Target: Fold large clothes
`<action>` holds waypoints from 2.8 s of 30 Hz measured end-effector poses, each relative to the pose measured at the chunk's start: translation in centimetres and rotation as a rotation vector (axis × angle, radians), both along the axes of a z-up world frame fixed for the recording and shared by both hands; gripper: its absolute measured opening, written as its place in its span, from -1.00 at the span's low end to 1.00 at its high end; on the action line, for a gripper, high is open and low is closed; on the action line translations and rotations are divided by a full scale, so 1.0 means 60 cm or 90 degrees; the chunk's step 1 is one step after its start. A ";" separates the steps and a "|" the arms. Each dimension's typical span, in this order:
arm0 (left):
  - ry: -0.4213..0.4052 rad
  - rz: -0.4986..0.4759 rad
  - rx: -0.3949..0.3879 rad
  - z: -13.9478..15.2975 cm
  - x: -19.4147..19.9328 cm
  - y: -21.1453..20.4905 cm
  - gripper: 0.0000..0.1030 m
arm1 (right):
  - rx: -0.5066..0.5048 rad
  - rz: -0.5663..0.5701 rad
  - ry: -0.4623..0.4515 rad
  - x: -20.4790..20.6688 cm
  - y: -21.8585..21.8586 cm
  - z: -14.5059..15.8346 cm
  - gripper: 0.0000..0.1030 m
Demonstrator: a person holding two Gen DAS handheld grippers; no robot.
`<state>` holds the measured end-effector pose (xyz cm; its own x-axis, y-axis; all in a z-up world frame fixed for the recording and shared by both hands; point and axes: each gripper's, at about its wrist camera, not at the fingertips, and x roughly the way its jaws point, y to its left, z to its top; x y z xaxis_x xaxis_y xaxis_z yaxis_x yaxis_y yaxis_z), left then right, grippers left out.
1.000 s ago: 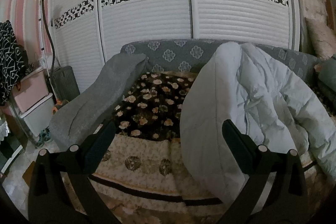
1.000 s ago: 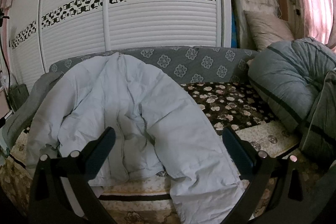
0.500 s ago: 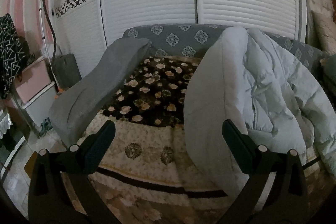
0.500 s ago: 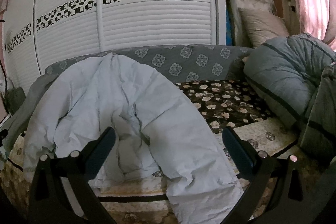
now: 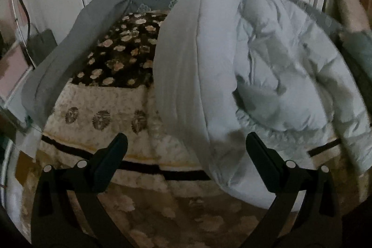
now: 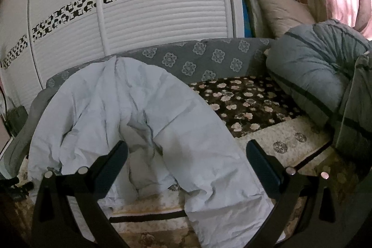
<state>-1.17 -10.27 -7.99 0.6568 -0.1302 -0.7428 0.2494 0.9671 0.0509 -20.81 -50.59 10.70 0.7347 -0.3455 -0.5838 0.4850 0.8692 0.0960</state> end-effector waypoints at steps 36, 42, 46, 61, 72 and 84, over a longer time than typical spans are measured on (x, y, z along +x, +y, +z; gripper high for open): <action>0.158 0.165 -0.076 -0.086 0.237 0.099 -0.56 | 0.168 -0.022 0.310 0.156 -0.196 -0.243 0.97; 0.079 0.203 -0.071 -0.042 0.288 0.142 -0.61 | 0.229 -0.005 0.312 0.184 -0.217 -0.277 -0.36; -0.019 0.230 -0.092 -0.001 0.300 0.192 -0.66 | 0.264 -0.088 0.186 0.172 -0.278 -0.243 -0.71; -0.264 0.285 0.004 0.087 0.319 0.228 -0.28 | -0.110 -0.166 0.095 0.237 -0.287 -0.168 0.64; -0.308 0.197 0.050 0.155 0.210 0.131 0.72 | -0.116 0.069 0.068 0.270 -0.147 -0.115 0.86; -0.109 0.389 0.030 0.092 0.225 0.291 0.86 | -0.036 0.110 0.142 0.267 -0.135 -0.163 0.86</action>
<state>12.34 7.17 -2.49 0.7120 0.3364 -0.6164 -0.3624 0.9279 0.0878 -4.79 -58.68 0.92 0.6408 -0.2620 -0.7216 0.3322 0.9420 -0.0469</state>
